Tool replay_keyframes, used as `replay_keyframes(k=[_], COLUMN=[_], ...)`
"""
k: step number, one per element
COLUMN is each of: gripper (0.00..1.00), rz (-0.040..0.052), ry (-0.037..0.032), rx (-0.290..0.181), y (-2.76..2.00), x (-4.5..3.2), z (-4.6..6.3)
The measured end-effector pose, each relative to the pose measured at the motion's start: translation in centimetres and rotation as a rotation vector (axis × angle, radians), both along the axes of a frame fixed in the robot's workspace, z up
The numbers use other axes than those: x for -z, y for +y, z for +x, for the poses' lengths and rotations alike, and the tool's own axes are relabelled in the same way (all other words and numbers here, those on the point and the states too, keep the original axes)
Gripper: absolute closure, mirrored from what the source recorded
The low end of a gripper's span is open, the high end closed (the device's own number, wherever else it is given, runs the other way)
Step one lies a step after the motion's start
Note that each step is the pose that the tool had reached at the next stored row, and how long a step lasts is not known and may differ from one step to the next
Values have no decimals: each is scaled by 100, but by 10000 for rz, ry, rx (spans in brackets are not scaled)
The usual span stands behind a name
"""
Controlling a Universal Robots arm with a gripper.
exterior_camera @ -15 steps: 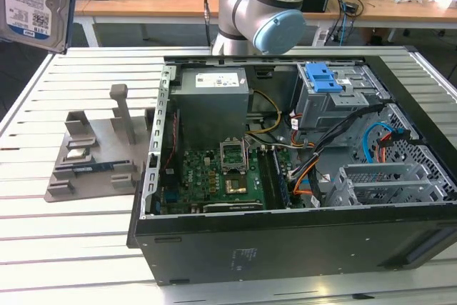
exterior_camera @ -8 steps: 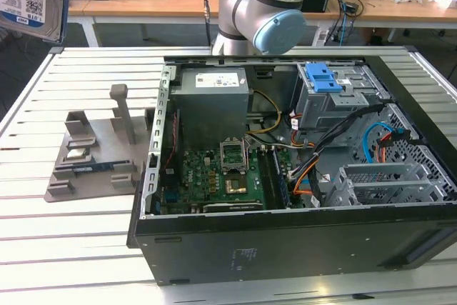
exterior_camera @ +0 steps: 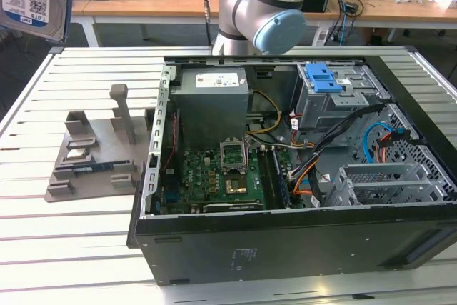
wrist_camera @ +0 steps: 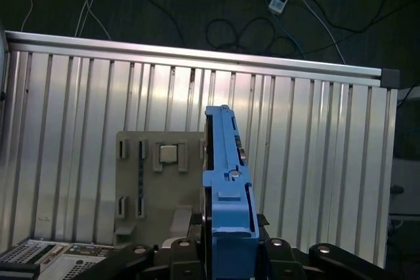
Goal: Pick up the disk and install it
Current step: 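Pick up the disk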
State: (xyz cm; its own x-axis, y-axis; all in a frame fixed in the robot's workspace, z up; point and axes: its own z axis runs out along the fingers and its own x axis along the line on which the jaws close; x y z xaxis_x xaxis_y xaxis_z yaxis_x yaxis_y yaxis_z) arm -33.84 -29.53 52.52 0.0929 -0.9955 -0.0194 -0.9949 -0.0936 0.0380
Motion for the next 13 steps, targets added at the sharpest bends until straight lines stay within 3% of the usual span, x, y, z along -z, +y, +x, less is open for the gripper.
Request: replay_keyframes(k=[4,6,13], gripper=[63,63,63], rz=[-1,-1,-1], ry=[14,22,32], rx=[1,0,0], y=[-11,-39,-157], x=[0,0,4], z=[225,352,533])
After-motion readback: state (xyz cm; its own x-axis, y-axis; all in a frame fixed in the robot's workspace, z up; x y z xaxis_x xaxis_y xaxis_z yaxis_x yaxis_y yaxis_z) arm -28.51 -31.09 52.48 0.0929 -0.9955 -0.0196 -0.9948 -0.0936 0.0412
